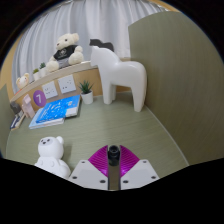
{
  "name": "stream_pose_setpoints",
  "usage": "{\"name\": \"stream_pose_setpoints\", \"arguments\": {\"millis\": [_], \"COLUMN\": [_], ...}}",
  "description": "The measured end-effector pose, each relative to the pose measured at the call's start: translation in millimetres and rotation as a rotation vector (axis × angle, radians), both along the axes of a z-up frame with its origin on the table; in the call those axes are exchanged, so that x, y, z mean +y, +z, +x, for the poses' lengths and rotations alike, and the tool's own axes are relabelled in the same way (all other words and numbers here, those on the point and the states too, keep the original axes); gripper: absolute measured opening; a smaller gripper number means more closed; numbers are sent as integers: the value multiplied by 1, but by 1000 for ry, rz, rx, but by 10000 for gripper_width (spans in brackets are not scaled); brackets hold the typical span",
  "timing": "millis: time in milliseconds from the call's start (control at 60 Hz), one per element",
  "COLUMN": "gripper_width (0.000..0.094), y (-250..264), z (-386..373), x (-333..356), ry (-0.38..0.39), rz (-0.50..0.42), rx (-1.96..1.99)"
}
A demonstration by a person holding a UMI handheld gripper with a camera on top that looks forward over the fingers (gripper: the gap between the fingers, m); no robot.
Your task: Unplug charger
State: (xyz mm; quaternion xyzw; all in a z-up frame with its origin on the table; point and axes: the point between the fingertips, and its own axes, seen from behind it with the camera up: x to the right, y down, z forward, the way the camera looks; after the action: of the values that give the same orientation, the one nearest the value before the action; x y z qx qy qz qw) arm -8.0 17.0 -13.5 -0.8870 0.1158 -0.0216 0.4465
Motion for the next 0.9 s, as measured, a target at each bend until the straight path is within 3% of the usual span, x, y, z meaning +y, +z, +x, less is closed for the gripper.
{"name": "stream_pose_setpoints", "arguments": {"millis": [100,150,167,250,300,433,567,717,900], "gripper_width": [202,389,504,733,810,831,837,837,847], "y": [-2,6,9,44,70,142,187,195,176], "z": [3,7,7,4,-2,-46,-131,-233,-333], "x": [-2,-3,-2,-2,-5,-28,-67,-118,-181], "ry": [-10,-28,-33,-53,-62,-50,12,91,188], "rz": [-23,-26,-21,34,75,171,234,243,184], "rx": [3,-2,-5,-22,-33,-54,-42,-37,-39]}}
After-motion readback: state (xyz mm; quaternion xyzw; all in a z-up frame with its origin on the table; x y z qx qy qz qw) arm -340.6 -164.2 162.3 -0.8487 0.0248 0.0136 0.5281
